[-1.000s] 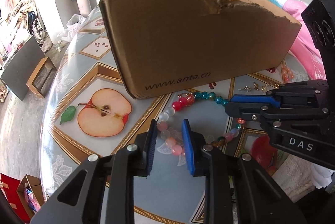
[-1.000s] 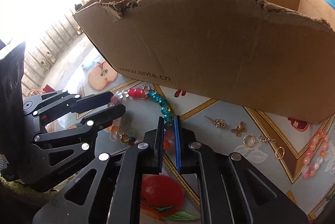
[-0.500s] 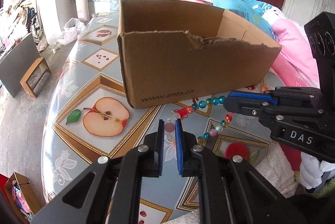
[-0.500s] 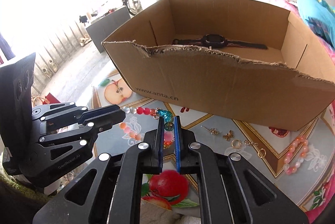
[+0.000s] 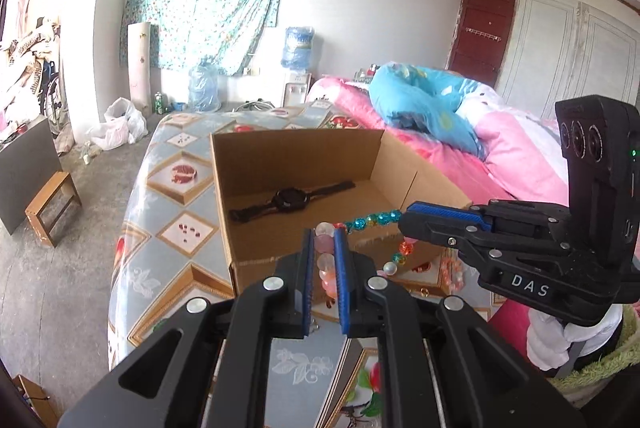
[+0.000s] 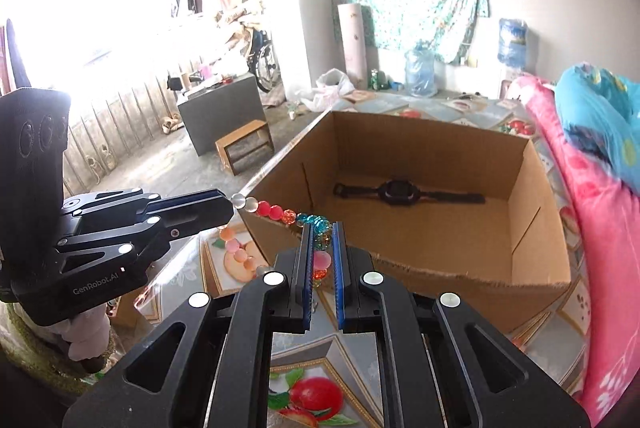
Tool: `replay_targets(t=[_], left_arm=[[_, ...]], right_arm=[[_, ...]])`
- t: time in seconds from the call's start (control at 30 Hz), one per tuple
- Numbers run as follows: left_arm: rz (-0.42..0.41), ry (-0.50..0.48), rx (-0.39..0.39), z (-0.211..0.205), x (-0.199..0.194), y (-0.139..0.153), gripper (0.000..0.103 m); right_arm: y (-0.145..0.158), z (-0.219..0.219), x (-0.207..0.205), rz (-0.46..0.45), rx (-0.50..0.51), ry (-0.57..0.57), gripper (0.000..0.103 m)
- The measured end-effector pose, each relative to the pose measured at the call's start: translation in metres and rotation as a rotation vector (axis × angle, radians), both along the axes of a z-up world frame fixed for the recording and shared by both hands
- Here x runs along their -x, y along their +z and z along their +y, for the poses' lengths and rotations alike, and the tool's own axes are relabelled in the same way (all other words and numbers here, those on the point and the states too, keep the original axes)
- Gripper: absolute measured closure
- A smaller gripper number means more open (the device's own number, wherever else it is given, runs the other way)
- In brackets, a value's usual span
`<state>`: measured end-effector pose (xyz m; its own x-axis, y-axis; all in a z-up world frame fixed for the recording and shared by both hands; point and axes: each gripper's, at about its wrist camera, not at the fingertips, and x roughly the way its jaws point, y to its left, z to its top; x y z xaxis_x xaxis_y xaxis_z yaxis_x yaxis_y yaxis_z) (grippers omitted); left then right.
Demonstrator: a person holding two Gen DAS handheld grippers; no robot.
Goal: Organize jewelry
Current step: 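Lift the bead bracelet with the left tool and lower it into the box, then open the left tool to release the bead bracelet in the box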
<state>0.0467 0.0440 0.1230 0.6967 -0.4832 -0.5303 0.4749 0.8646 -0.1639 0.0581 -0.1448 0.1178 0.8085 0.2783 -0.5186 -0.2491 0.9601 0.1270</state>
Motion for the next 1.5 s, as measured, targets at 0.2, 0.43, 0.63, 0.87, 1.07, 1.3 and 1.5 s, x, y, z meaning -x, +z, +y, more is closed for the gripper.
replay_targets(t=[0.2,0.43,0.63,0.87,1.07,1.3,1.5], left_arm=[[-0.080,0.005,-0.029,-0.010,-0.039,0.024,0.094],[0.020,0.034,-0.151,-0.024,-0.102,-0.008,0.094],[0.131,0.071,-0.222,-0.025,-0.134,-0.045,0.093],[0.133,0.079,-0.248,-0.028,-0.139,-0.053,0.093],[0.099,0.121,-0.212,-0.018,-0.136,-0.045,0.092],[0.041,0.173,-0.137,0.000,-0.120,-0.028,0.085],[0.001,0.191,-0.043,0.019,-0.085,-0.016,0.075]], right_arm=[[0.016,-0.019,-0.048,0.005,-0.059,0.001,0.096],[-0.016,-0.021,-0.123,0.215,-0.095,0.002,0.096],[-0.048,-0.005,-0.154,0.384,-0.056,0.012,0.096],[-0.053,0.001,-0.164,0.434,-0.074,0.019,0.092],[-0.045,-0.014,-0.156,0.368,-0.123,0.003,0.092],[-0.028,-0.037,-0.119,0.256,-0.178,-0.026,0.091],[-0.012,-0.047,-0.073,0.140,-0.222,0.005,0.084]])
